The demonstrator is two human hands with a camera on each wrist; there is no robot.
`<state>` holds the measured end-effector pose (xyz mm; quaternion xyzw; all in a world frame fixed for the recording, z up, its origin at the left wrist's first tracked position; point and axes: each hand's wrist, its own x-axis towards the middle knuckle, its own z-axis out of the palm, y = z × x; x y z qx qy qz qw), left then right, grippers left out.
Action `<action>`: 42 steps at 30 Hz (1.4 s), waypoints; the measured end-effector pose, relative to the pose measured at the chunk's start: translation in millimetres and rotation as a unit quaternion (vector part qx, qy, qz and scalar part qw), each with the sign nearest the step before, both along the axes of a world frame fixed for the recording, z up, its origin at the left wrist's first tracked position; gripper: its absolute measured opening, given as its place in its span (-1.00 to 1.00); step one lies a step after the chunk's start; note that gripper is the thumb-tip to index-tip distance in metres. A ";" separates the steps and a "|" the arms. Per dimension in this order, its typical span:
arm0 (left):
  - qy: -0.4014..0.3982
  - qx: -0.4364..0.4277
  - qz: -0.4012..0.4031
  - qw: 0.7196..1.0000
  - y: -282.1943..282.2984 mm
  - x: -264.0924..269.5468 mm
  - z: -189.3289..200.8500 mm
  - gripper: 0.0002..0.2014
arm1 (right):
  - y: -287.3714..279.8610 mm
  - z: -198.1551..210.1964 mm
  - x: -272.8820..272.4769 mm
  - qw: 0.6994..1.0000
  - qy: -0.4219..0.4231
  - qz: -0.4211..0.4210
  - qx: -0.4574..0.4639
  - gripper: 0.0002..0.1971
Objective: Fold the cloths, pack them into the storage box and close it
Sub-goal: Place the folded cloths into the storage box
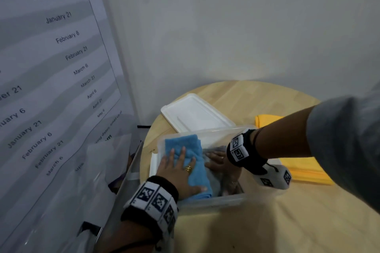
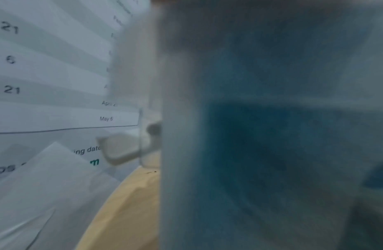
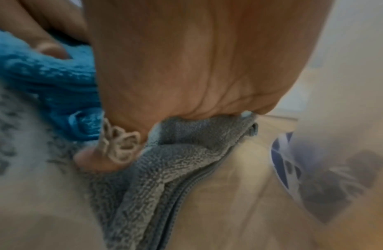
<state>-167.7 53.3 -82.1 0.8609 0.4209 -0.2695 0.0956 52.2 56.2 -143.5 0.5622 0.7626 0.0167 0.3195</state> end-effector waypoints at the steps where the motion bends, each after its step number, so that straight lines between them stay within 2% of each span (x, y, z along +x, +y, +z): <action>1: 0.005 -0.001 -0.004 1.000 0.7 2.3 -2.2 -0.09 | 12.7 -27.8 8.4 0.995 0.031 0.017 0.095 0.11; 2: 0.008 -0.002 -0.004 1.000 1.4 4.1 -4.9 -0.07 | 21.4 -45.7 8.2 0.985 0.044 0.064 0.154 0.05; 4: 0.006 -0.007 0.004 1.000 3.3 6.2 -9.1 -0.04 | 22.3 -66.4 -2.8 0.960 0.078 0.184 0.193 -0.23; 5: 0.004 -0.010 0.009 1.000 4.5 6.5 -11.2 -0.01 | 22.8 -70.5 -8.0 0.948 0.151 0.209 0.186 -0.32; 6: -0.002 -0.013 0.015 1.000 5.0 6.3 -13.6 0.03 | 16.7 -69.0 -13.1 0.949 0.193 0.208 0.138 -0.36; 7: -0.009 -0.014 0.021 1.000 5.9 5.9 -16.3 0.06 | 17.5 -67.2 -12.3 0.933 0.266 0.213 0.117 -0.39; 8: -0.014 -0.013 0.027 0.999 6.9 5.6 -18.9 0.09 | 13.2 -52.9 -14.3 0.921 0.316 0.209 0.086 -0.41; 9: -0.017 -0.013 0.032 0.999 7.8 5.5 -20.4 0.12 | 13.8 -37.6 -18.2 0.917 0.356 0.175 0.045 -0.40; 10: -0.019 -0.014 0.036 0.999 8.8 5.4 -20.5 0.14 | 17.0 -10.7 -19.8 0.930 0.352 0.097 -0.030 -0.35; 11: -0.019 -0.016 0.038 0.999 9.8 5.4 -19.7 0.15 | 17.5 18.6 -19.6 0.943 0.291 0.042 -0.153 -0.29; 12: -0.020 -0.016 0.041 0.999 10.1 6.2 -18.8 0.16 | 19.8 43.7 -18.3 0.935 0.227 -0.064 -0.265 -0.27; 13: -0.022 -0.018 0.044 0.999 10.8 6.7 -18.1 0.16 | 22.9 61.0 -18.7 0.929 0.166 -0.071 -0.322 -0.33; 14: -0.025 -0.020 0.047 0.998 11.1 7.4 -17.1 0.16 | 24.7 73.8 -19.5 0.921 0.158 -0.086 -0.345 -0.43; 15: -0.028 -0.019 0.051 0.998 10.7 7.9 -16.0 0.15 | 22.3 81.8 -18.7 0.920 0.183 -0.113 -0.328 -0.52; 17: -0.035 -0.017 0.060 0.997 9.7 8.3 -14.6 0.12 | 15.0 99.1 -13.7 0.936 0.224 -0.140 -0.233 -0.59; 19: -0.049 -0.004 0.058 0.997 6.3 9.4 -2.0 0.07 | 3.7 117.3 -3.0 0.928 0.292 -0.170 -0.157 -0.63; 21: -0.106 0.047 0.056 0.992 1.0 13.5 16.6 -0.02 | -17.6 135.8 10.7 0.912 0.371 -0.171 -0.045 -0.71; 23: -0.211 0.127 0.056 0.968 -11.7 24.7 35.3 -0.18 | -46.7 149.9 29.2 0.875 0.441 -0.180 0.085 -0.77; 26: -0.338 0.175 0.031 0.924 -50.6 62.2 43.6 -0.40 | -102.1 147.2 62.9 0.789 0.523 -0.232 0.226 -0.85; 28: -0.343 0.148 0.026 0.927 -80.0 96.9 32.8 -0.48 | -135.5 127.9 86.8 0.759 0.514 -0.296 0.267 -0.86; 29: -0.330 0.128 0.037 0.934 -92.8 114.0 23.3 -0.48 | -149.9 115.7 100.2 0.755 0.493 -0.332 0.277 -0.88; 32: -0.309 0.090 0.093 0.942 -122.3 153.4 2.7 -0.49 | -186.0 75.8 146.2 0.767 0.371 -0.434 0.294 -0.78; 35: -0.251 0.126 0.119 0.952 -134.0 169.1 -1.5 -0.53 | -211.3 43.7 190.0 0.782 0.273 -0.501 0.252 -0.62; 38: -0.212 0.170 0.115 0.955 -134.1 173.4 -4.5 -0.54 | -220.3 22.7 219.7 0.822 0.221 -0.496 0.170 -0.58; 42: -0.204 0.188 0.103 0.955 -136.5 175.0 -4.6 -0.46 | -220.0 14.7 233.1 0.838 0.210 -0.477 0.159 -0.66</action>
